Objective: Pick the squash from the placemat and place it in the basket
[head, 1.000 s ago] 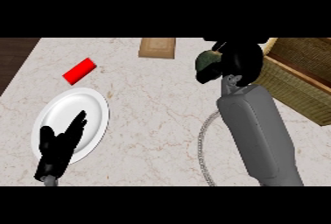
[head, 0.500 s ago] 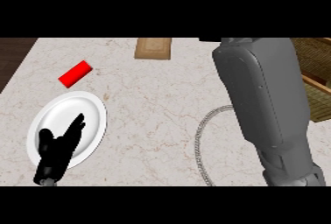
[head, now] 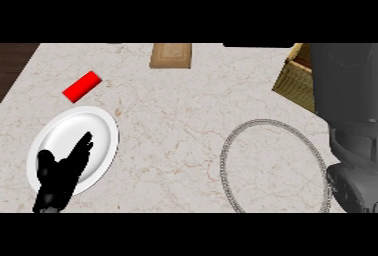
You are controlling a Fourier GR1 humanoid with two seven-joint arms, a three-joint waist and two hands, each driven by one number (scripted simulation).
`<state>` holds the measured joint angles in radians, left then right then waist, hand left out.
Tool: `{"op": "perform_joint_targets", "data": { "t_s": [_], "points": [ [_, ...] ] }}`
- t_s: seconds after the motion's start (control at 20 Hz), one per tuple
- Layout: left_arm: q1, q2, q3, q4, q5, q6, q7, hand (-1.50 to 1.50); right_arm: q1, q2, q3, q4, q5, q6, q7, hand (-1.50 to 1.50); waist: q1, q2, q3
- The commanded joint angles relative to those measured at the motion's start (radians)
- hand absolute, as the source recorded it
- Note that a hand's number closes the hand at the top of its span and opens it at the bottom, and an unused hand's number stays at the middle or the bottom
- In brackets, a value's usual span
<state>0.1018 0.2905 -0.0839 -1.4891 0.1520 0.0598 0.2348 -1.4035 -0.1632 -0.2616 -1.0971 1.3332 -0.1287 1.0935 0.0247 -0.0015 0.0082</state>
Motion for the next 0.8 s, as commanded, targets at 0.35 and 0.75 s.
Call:
{"op": "perform_joint_targets", "data": {
  "t_s": [0.35, 0.75],
  "points": [
    [0.046, 0.000, 0.012, 0.045, 0.007, -0.024, 0.029, 0.00, -0.059, -0.176, -0.134, 0.256, -0.005, -0.043, -0.037, 1.50, 0.002, 0.010, -0.009],
    [0.035, -0.004, 0.025, 0.099, -0.001, -0.046, -0.003, 0.00, -0.007, -0.244, -0.204, 0.340, -0.088, -0.146, -0.168, 1.50, 0.003, 0.013, -0.009]
  ]
}}
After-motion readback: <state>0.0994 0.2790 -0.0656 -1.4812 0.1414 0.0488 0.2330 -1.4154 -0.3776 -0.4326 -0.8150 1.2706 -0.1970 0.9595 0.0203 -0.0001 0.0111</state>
